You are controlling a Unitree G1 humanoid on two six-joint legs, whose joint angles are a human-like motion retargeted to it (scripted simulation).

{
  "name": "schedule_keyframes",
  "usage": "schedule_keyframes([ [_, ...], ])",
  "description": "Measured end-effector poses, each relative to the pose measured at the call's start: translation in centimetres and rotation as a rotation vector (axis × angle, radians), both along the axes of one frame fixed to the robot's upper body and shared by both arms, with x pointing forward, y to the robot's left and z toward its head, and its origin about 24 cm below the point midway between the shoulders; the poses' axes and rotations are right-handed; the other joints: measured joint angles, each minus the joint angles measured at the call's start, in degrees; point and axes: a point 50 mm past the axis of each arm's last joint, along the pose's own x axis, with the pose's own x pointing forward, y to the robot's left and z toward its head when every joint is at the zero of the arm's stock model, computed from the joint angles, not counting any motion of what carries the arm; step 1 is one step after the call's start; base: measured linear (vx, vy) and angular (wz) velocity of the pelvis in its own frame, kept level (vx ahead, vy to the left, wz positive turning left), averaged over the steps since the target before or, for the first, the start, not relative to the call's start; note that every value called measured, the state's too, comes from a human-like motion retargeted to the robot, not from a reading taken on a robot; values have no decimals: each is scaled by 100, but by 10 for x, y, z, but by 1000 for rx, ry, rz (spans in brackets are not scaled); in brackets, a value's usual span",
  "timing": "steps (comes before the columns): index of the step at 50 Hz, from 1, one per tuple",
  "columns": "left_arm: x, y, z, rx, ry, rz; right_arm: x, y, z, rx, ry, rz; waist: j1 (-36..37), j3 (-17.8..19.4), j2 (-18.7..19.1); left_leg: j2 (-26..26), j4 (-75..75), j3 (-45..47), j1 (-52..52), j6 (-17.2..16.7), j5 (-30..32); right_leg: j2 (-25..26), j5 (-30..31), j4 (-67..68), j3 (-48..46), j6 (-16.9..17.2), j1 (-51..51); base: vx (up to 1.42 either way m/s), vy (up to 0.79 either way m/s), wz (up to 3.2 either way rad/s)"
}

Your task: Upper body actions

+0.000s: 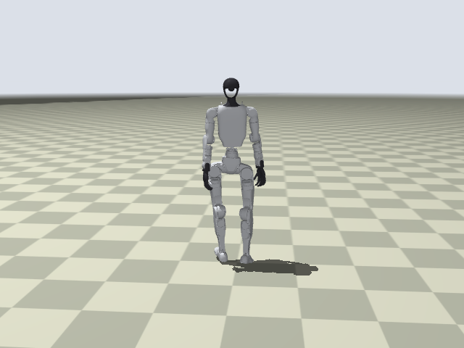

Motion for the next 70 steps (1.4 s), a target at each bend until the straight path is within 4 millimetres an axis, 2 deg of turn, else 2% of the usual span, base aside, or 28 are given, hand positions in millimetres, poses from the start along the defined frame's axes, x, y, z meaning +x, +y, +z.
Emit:
schedule_keyframes([
  [2,-13,0,3,6,45,19,-7,-4,1,-14,12,-2,82,-15,71,101,73,-87,16,0,-47,-47,361,714,-57,42,-202,20,23,0],
  [5,-22,-1,6,7,77,45,-8,-8,1,-32,-5,-13,91,199,312,417,154,-37,172,18,-69,-22,989,2258,519,-24,-847,11,11,14],
  [7,-21,-2,6,-3,71,62,-3,-7,1,-29,-43,-58,-134,464,375,528,197,-74,290,46,-48,32,1018,2554,691,116,-1156,-4,2,71],
  [9,-16,0,4,-16,62,51,1,-4,1,-8,-79,-147,-392,720,361,552,213,-146,381,90,-17,-93,1061,2121,550,141,-1421,-7,3,74],
  [10,-14,1,4,-19,59,41,2,-4,0,1,-90,-190,-482,814,339,548,211,-171,415,107,-4,-134,1067,1849,528,72,-1541,-4,0,65],
  [13,-2,8,2,-9,23,-28,-5,-2,0,20,-89,-337,-797,1122,337,617,209,-335,511,170,47,-305,879,619,200,-540,-2019,-6,-3,76],
  [15,10,15,0,-4,-10,-84,-10,-1,1,24,-75,-401,-947,1337,378,729,165,-397,604,196,95,-310,623,-44,162,-873,-2385,-10,-4,68],
  [17,26,23,-1,3,-45,-141,-18,-1,1,17,-46,-420,-1005,1485,448,889,77,-353,653,213,178,-283,464,-452,420,-1057,-2909,-12,-3,33],
  [22,54,30,-4,28,-120,-201,-37,-3,3,-16,20,-387,-1066,1480,565,1107,56,-302,545,239,268,-358,579,-156,894,-1258,-3698,2,-2,15],
  [27,80,26,-6,26,-207,-183,-39,0,3,-14,16,-404,-1185,1526,523,1144,159,-418,571,206,223,-465,666,335,860,-1317,-3395,-2,0,16],
  [32,76,15,-8,8,-236,-169,-49,0,4,-23,22,-409,-952,1138,388,934,129,-379,617,160,135,-418,811,330,573,-1073,-2425,14,-1,-38],
  [33,77,15,-8,4,-242,-164,-43,-2,3,-27,15,-402,-775,1061,273,797,134,-289,604,157,102,-436,821,459,612,-965,-2253,13,-1,-85],
  [35,68,11,-8,-4,-229,-155,-44,-2,4,-35,9,-386,-660,905,255,733,118,-272,582,130,88,-350,938,388,492,-819,-1808,7,-2,-64],
  [38,58,9,-8,-21,-195,-107,-21,-5,2,-38,-44,-317,-309,820,117,530,162,-49,554,82,9,-170,1051,641,696,-503,-1079,-1,-2,-93],
  [41,38,7,-6,-26,-131,-71,-5,-2,1,-25,-81,-246,-238,650,103,436,187,-53,456,31,-13,109,1255,516,945,-203,-294,-2,-8,-48],
  [42,31,7,-5,-25,-106,-60,1,0,0,-15,-91,-221,-265,588,90,383,202,-112,402,24,-12,196,1202,422,997,-73,-19,-3,-7,-13],
  [43,23,8,-4,-22,-82,-49,7,3,0,-1,-100,-194,-270,535,55,307,217,-132,345,21,-9,289,904,317,1060,107,240,-6,-13,-32],
  [45,10,10,-1,-20,-39,-34,15,8,-1,29,-114,-151,-217,449,-35,169,233,-68,278,5,-16,285,338,-62,465,-9,561,-9,-19,-50],
  [47,-5,11,3,-17,25,-18,25,17,-2,83,-129,-93,-116,371,-172,11,198,73,301,-53,-47,287,170,-738,-24,-462,682,-6,-8,-66],
  [50,-17,12,7,-6,88,17,35,26,-2,136,-142,-9,236,185,-276,-37,105,456,228,-144,-52,64,364,-856,292,-244,414,-15,-17,-94],
  [53,-13,-2,4,-3,82,92,53,26,0,135,-180,86,300,37,-137,110,52,584,-29,-183,37,121,311,-613,647,-357,-116,-25,-11,-36],
  [55,-3,-13,0,-15,15,158,68,25,2,122,-227,148,31,223,58,258,48,580,-21,-167,118,282,250,-542,733,-399,-85,-24,-19,21],
  [58,15,-19,-5,-57,-57,164,74,24,3,110,-259,167,-403,431,200,345,20,543,60,-163,191,334,199,-521,537,-430,35,-17,-12,46],
  [60,32,-20,-7,-87,-95,113,66,22,2,99,-244,119,-577,419,264,382,-17,492,6,-168,244,359,201,-562,485,-445,11,-17,-9,38],
  [65,59,-20,-11,-98,-185,36,24,13,-2,74,-120,-32,-267,302,193,344,-94,376,-50,-173,334,369,260,-722,417,-525,16,-2,-11,12],
  [67,72,-20,-12,-112,-235,7,5,9,-2,42,-56,-52,-173,235,167,370,-105,349,-108,-201,370,382,256,-734,383,-561,-42,-3,-11,11],
  [70,85,-18,-12,-116,-279,-35,-8,3,0,-4,2,-32,-187,268,213,466,-100,364,-134,-246,417,443,231,-720,366,-593,-63,-10,-13,4],
])
